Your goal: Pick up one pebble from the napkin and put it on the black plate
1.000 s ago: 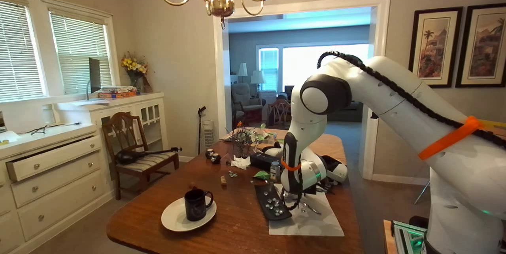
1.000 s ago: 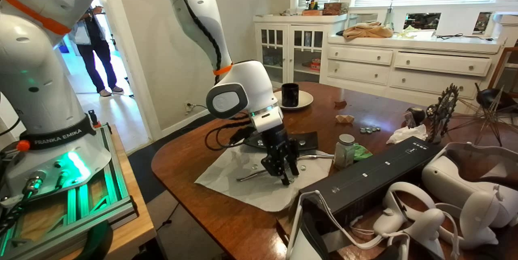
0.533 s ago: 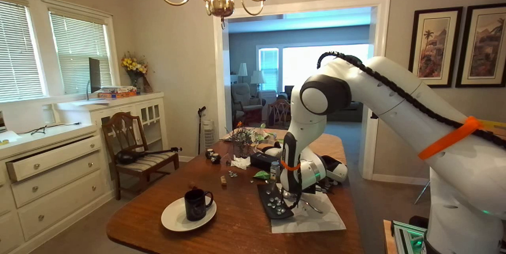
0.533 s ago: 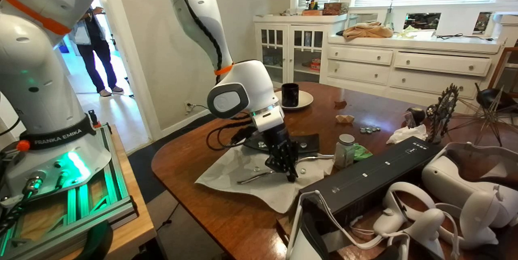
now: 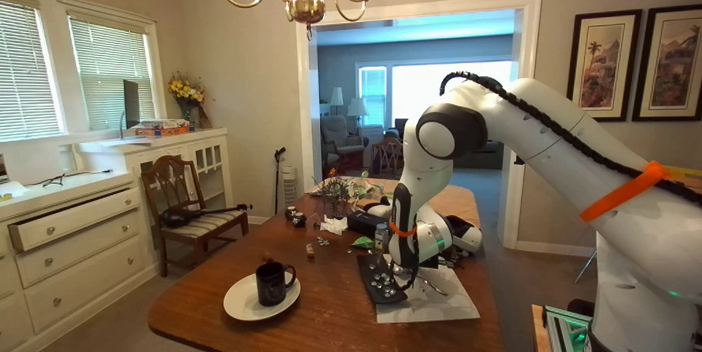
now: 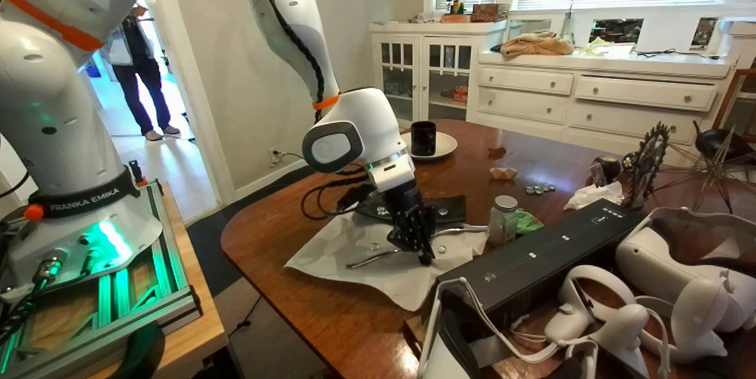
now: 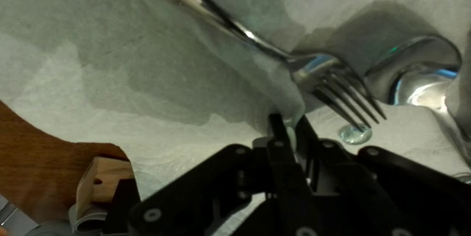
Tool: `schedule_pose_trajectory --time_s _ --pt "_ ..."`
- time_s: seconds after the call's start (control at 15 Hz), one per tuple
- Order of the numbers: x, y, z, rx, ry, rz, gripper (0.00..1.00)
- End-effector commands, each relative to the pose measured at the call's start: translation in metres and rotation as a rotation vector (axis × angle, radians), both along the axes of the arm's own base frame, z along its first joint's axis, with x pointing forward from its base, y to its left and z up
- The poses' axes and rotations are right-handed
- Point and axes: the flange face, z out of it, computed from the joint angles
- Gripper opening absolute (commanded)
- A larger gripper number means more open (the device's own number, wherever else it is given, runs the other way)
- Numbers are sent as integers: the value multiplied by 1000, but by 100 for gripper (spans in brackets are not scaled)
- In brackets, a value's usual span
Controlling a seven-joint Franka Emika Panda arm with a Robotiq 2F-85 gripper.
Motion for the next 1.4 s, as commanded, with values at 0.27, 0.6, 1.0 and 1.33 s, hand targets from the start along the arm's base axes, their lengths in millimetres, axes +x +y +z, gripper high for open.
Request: schedule_pose_trajectory --time_s 0.27,0.6,1.0,1.33 --pt "-7 17 26 34 50 137 3" --pt "-6 29 55 47 46 240 3" --pt "-6 39 66 55 61 293 4" --pt "-8 43 66 64 75 314 3"
